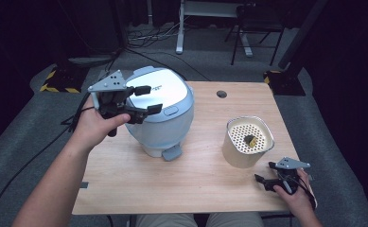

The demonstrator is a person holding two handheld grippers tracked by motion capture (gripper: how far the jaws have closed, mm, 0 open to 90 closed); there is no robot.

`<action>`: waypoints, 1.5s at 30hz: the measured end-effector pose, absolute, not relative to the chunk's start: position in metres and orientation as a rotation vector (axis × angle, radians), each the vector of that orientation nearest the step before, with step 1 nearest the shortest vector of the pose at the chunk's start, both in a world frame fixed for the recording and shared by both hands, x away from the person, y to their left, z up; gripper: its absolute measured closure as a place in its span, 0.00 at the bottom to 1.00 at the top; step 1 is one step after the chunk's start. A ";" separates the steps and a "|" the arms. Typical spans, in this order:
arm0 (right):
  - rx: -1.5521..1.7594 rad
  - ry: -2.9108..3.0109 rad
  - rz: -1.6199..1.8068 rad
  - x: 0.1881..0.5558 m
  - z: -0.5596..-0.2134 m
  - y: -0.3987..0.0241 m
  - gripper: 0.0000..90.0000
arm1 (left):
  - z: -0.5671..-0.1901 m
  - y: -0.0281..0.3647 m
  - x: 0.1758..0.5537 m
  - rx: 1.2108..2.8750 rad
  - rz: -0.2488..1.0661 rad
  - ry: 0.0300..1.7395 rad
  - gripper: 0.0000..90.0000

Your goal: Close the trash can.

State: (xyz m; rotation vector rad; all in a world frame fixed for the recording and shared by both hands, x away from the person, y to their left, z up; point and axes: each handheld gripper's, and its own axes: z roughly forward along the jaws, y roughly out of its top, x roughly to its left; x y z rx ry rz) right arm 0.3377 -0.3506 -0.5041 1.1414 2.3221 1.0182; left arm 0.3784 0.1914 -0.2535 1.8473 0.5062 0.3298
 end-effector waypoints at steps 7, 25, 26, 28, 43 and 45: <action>1.141 2.322 1.018 0.338 -0.504 -0.351 0.18 | -0.263 0.200 0.344 1.848 0.324 0.464 0.29; 1.143 2.324 1.020 0.338 -0.504 -0.351 0.18 | -0.334 0.214 0.294 1.870 0.382 0.600 0.29; 1.143 2.324 1.020 0.338 -0.504 -0.351 0.18 | -0.340 0.214 0.293 1.877 0.377 0.609 0.29; 1.143 2.326 1.023 0.338 -0.504 -0.351 0.18 | -0.353 0.214 0.293 1.881 0.368 0.625 0.29; 1.140 2.327 1.021 0.338 -0.504 -0.351 0.18 | -0.451 0.210 0.301 1.865 0.256 0.809 0.29; 1.140 2.327 1.021 0.338 -0.504 -0.351 0.18 | -0.463 0.209 0.303 1.875 0.269 0.847 0.29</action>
